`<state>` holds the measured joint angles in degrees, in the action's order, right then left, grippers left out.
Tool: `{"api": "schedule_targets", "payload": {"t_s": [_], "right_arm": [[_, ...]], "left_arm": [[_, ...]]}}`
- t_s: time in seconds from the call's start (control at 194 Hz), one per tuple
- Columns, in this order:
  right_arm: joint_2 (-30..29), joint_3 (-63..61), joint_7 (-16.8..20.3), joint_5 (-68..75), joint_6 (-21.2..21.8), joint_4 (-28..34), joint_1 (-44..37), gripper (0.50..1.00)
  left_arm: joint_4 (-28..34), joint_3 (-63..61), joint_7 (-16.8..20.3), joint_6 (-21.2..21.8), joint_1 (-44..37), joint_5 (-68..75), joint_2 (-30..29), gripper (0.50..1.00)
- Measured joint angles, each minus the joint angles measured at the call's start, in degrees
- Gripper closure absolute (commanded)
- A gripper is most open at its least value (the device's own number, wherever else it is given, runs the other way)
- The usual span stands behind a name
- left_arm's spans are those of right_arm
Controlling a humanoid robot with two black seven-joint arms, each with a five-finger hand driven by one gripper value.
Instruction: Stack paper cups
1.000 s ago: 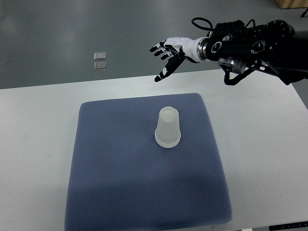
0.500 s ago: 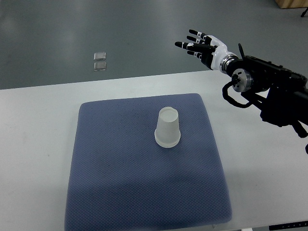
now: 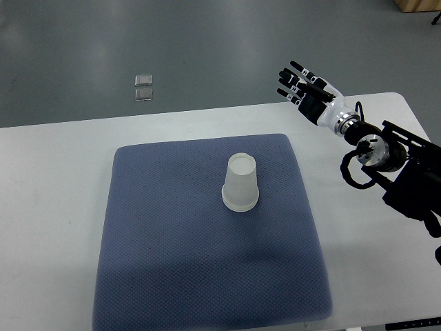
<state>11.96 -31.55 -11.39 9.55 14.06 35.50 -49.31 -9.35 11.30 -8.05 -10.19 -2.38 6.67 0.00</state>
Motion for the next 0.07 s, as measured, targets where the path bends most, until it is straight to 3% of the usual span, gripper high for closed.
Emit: {"api": "schedule_targets", "payload": {"t_s": [0.067], "right_arm": [[-0.02, -0.01, -0.54, -0.04, 0.47, -0.06, 0.42, 0.574]], "left_arm": [[0.02, 0.03, 0.00, 0.05, 0.01, -0.04, 0.00, 0.500]]}}
